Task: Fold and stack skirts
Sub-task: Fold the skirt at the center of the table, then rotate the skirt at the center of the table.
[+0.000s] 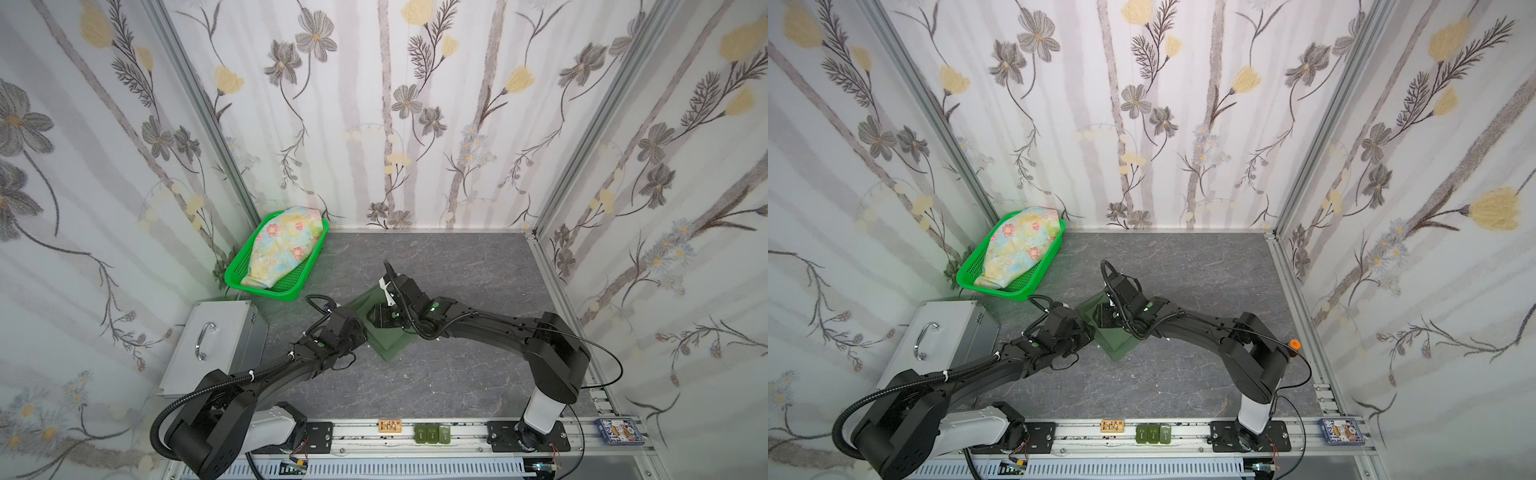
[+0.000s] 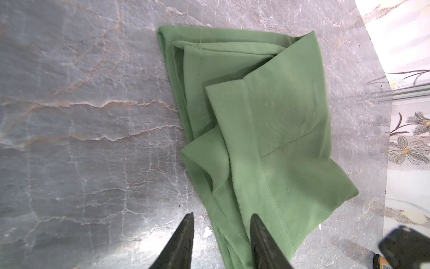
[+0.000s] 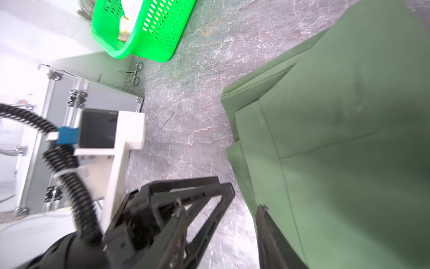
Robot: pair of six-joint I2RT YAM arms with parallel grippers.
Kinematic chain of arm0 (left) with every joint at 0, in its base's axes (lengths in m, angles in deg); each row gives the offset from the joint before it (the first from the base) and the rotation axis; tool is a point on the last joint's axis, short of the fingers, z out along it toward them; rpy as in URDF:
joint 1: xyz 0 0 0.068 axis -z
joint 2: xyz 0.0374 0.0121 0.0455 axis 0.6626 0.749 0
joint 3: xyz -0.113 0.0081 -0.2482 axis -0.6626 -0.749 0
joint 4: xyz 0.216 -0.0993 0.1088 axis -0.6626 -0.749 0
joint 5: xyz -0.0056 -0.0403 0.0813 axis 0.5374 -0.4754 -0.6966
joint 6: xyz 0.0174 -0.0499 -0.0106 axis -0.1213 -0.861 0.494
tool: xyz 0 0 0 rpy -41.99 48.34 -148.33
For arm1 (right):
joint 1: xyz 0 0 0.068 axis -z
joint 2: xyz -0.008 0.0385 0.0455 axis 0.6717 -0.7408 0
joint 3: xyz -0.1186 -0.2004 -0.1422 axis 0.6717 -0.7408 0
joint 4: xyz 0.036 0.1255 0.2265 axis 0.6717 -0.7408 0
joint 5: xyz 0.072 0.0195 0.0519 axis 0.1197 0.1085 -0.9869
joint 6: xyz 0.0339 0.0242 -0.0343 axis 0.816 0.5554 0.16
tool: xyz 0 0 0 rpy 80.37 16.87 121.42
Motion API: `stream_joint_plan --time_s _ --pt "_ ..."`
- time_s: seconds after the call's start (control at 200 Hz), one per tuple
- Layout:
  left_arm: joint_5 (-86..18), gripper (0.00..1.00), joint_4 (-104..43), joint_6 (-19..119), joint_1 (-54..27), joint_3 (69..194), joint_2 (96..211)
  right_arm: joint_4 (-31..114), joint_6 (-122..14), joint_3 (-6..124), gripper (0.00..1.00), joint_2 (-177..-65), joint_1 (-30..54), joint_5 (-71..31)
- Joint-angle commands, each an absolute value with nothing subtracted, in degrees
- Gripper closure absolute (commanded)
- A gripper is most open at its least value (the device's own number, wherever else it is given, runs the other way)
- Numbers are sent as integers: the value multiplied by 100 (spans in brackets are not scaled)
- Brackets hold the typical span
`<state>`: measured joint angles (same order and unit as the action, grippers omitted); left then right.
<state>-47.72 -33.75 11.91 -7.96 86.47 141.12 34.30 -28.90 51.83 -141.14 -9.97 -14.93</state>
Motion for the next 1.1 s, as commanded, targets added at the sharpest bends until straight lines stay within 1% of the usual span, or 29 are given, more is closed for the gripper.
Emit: stream_joint_plan --time_s 0.0,0.065,0.085,0.095,0.175,0.2,0.24,0.43,0.565,0.804,1.094 --pt "-4877 54 -3336 1323 -805 8845 14146 3636 -3002 4871 54 -13866 -744 -1379" --pt "-4934 54 -3345 1506 -810 9044 14188 3669 -3086 4655 63 -13807 -531 -1445" --pt "-4940 54 -3345 1568 -810 9109 14194 3679 -3122 4608 67 -13801 -527 -1461" --pt "-4939 54 -3345 1598 -810 9150 14195 3680 -3144 4584 69 -13811 -384 -1462" --pt "-4943 56 -3345 1760 -810 9485 14557 3680 -3259 4484 95 -13915 -181 -1348" --pt "-4939 58 -3340 1789 -810 9584 14676 3693 -3303 4469 100 -13972 -135 -1355" --pt "-4948 61 -3337 1827 -810 9744 14896 3697 -3321 4455 100 -14058 -82 -1351" --pt "-4949 67 -3294 1848 -817 10364 16093 3825 -3302 4309 100 -14320 16 -1437" --pt "-5000 68 -3248 1887 -826 10695 16697 3846 -3275 4150 100 -14369 77 -1438" --pt "-5017 70 -3248 1972 -985 11019 17390 4085 -3015 3741 100 -14350 92 -1534" --pt "-5005 70 -3255 2375 -1004 11562 17898 4520 -2619 3325 100 -14338 92 -1739"
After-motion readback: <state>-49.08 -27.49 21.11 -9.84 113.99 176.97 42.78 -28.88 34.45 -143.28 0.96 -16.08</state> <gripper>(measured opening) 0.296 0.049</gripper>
